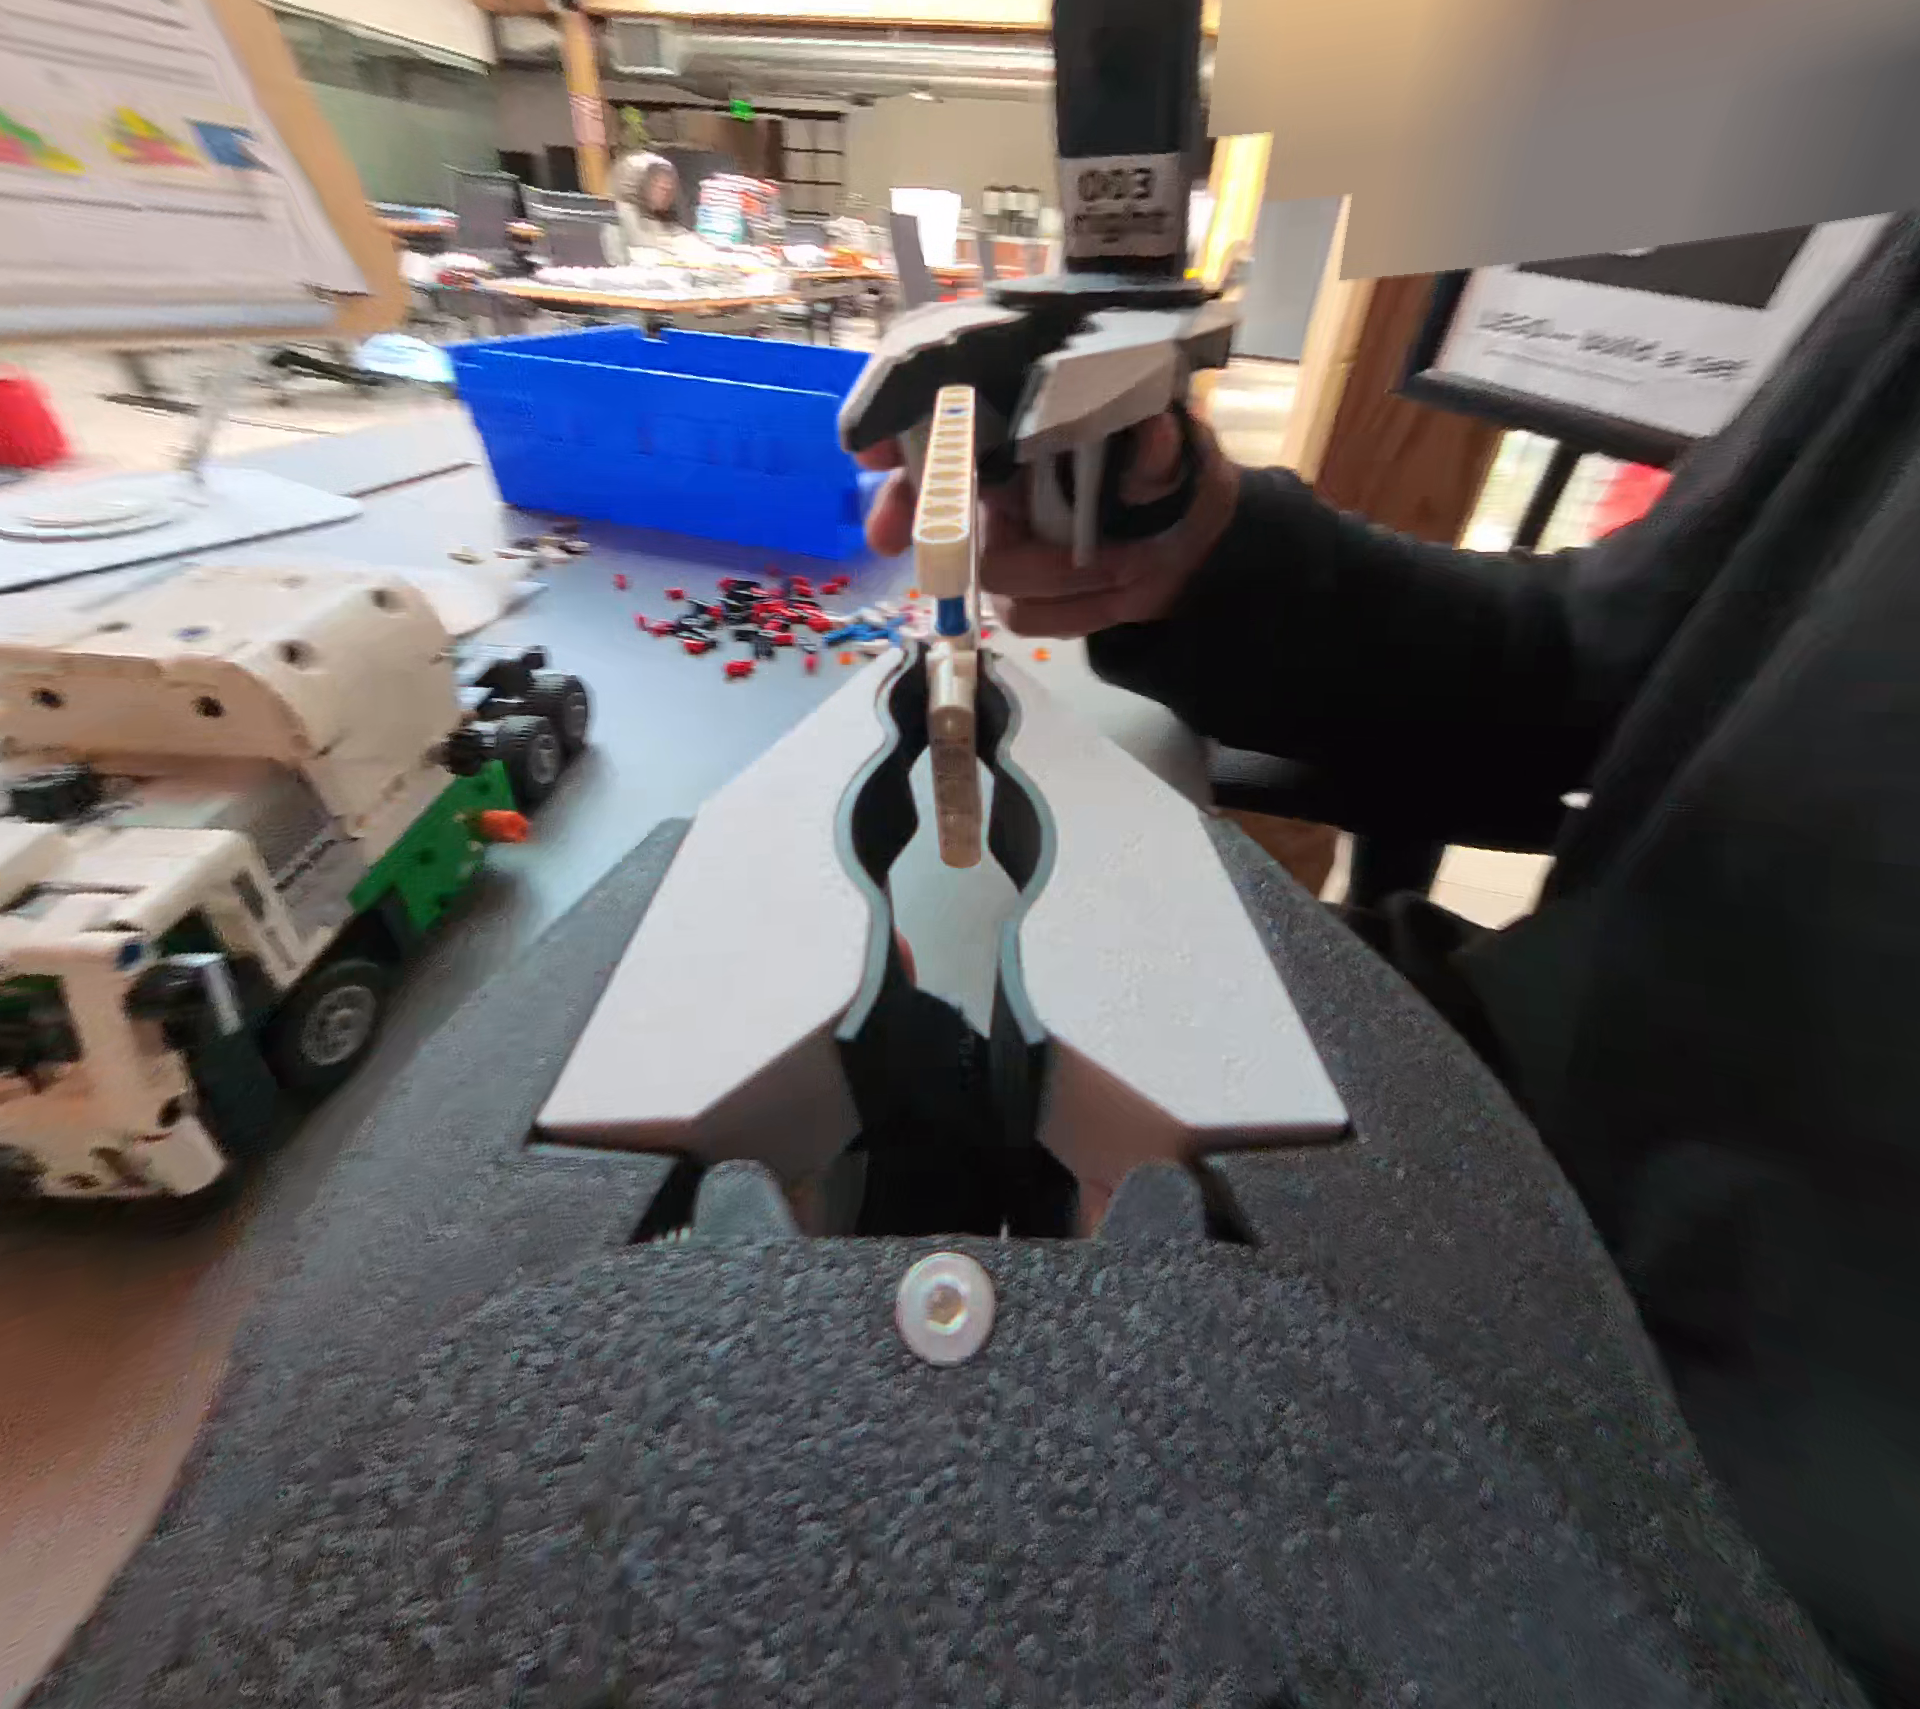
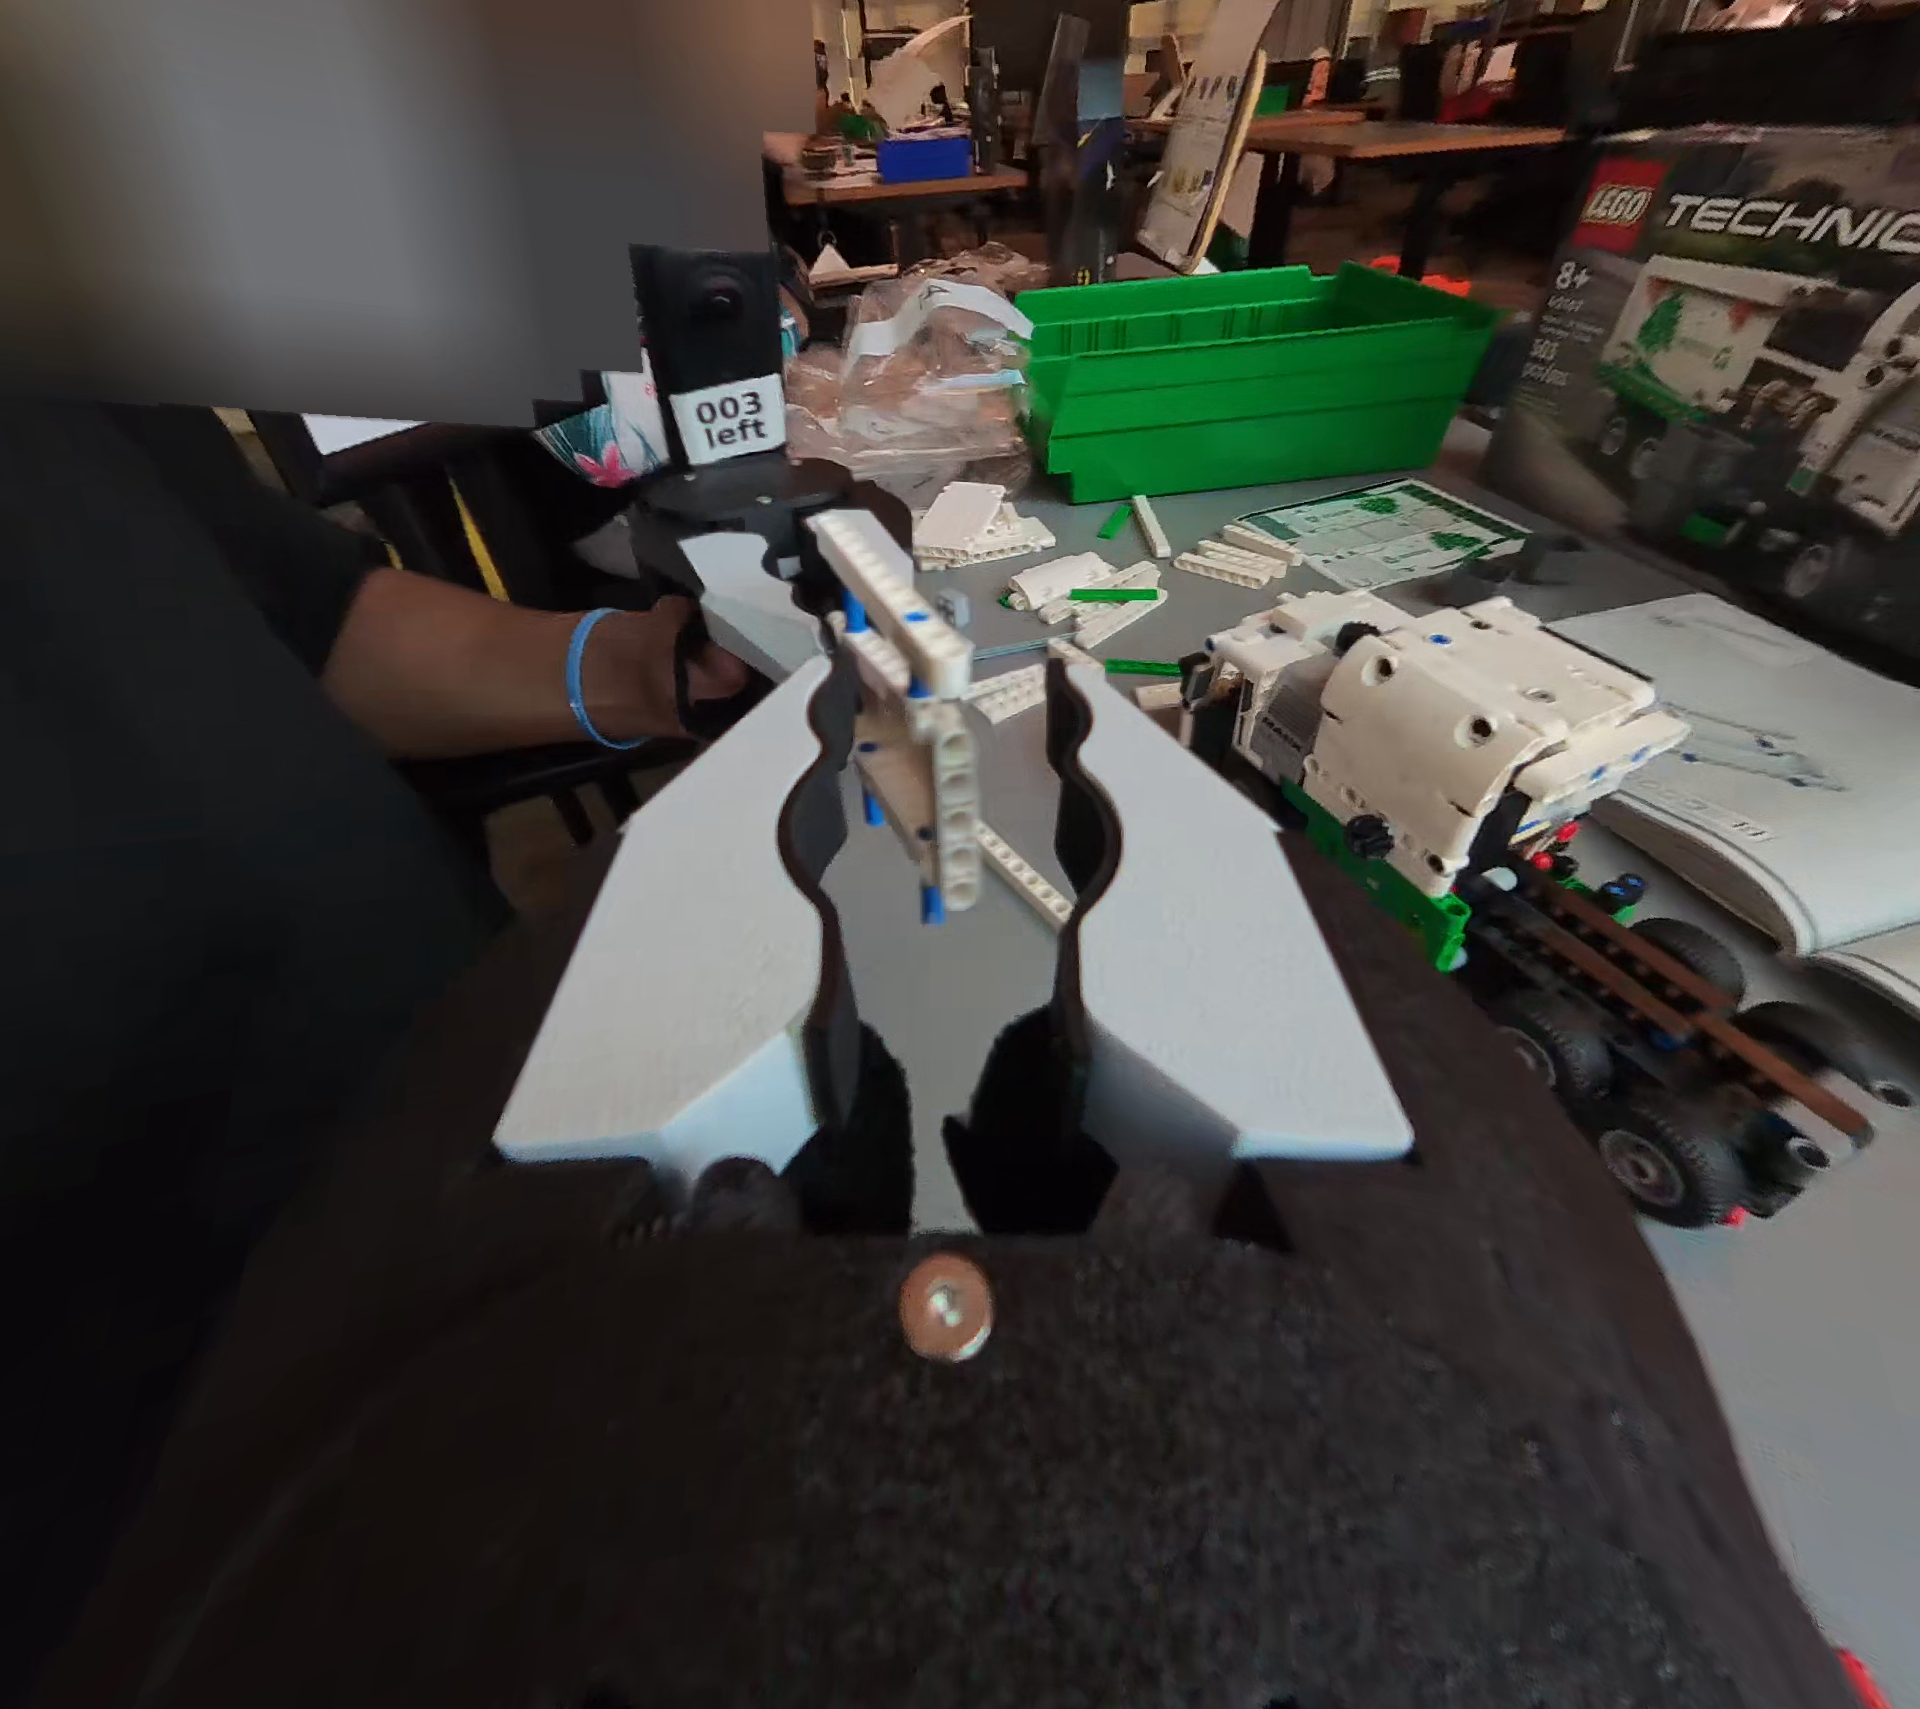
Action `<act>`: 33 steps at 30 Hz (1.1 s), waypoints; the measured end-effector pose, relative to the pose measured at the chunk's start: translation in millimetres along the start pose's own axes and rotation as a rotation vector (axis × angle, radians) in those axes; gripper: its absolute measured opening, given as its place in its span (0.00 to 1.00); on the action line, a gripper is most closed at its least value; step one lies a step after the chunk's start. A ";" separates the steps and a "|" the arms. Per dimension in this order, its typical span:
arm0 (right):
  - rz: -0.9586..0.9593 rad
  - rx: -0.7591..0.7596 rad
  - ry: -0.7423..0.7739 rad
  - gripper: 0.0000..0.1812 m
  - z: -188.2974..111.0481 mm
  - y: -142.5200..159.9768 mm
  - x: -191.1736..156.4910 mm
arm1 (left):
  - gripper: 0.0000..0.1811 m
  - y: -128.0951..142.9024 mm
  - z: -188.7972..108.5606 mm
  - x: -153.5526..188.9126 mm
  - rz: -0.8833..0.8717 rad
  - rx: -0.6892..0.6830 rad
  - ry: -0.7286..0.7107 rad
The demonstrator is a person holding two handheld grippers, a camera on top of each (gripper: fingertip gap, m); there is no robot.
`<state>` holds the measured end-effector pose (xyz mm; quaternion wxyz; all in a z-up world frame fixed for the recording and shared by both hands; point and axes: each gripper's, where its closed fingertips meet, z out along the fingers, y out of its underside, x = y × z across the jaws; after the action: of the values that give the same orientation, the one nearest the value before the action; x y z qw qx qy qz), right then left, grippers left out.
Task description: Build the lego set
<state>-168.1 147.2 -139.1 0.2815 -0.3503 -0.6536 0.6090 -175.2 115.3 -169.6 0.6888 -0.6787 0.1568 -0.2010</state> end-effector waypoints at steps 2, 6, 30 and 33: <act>0.077 0.036 -0.075 0.13 -0.3 2.4 -4.0 | 0.03 -0.4 -0.4 2.3 -0.067 0.001 0.057; 0.177 0.122 -0.102 0.08 -3.1 4.5 -2.3 | 0.03 -2.8 -2.2 4.5 -0.198 0.016 0.144; 0.141 -0.088 -0.044 0.02 26.4 58.9 -19.1 | 0.24 9.0 18.9 -5.7 0.085 -0.535 0.174; 0.105 -0.122 -0.024 0.02 27.4 64.3 -18.3 | 0.15 10.5 32.3 1.2 0.063 -0.582 0.261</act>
<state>-171.6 116.9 -204.6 0.2193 -0.3933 -0.6735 0.5862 -157.6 142.8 -179.1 0.4456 -0.8106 0.3157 -0.2114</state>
